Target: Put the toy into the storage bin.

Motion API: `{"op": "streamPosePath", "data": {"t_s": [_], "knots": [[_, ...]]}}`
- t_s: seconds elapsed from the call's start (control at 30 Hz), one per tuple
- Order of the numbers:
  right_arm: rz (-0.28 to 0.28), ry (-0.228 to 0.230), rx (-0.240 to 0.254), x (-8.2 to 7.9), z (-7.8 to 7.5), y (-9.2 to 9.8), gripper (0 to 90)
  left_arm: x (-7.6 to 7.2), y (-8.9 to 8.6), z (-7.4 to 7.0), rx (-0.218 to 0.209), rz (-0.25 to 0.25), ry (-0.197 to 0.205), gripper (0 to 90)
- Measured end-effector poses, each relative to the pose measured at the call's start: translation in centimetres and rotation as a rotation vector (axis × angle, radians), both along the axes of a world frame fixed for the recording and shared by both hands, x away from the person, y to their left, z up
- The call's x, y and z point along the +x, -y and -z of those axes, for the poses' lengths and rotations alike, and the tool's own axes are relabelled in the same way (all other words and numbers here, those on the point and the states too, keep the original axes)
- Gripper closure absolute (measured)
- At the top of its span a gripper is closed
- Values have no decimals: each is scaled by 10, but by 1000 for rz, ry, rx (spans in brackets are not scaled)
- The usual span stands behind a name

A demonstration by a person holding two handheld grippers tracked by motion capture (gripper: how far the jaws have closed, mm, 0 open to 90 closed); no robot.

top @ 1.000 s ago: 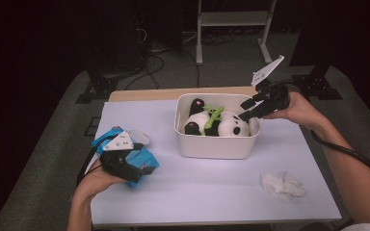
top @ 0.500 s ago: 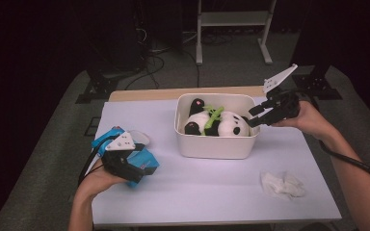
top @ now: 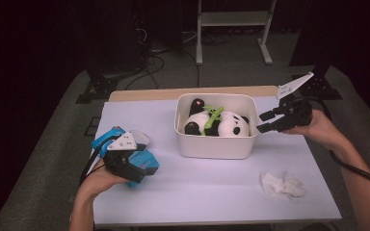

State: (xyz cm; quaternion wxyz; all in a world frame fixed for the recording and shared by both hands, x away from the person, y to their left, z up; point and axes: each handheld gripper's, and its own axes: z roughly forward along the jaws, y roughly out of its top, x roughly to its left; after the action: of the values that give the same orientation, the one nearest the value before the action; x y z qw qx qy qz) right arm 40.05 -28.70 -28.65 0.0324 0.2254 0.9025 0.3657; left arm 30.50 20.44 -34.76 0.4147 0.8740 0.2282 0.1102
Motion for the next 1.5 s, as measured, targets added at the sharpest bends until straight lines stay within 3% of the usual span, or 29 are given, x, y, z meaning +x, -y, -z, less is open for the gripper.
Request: {"op": "streamPosePath", "data": {"t_s": [0.7, 1.5], "knots": [[59, -41, 39, -19, 33, 30, 429, 1, 3, 2, 1, 12, -8, 96], [122, -104, 74, -36, 80, 46, 413, 3, 4, 5, -2, 10, -20, 97]]}}
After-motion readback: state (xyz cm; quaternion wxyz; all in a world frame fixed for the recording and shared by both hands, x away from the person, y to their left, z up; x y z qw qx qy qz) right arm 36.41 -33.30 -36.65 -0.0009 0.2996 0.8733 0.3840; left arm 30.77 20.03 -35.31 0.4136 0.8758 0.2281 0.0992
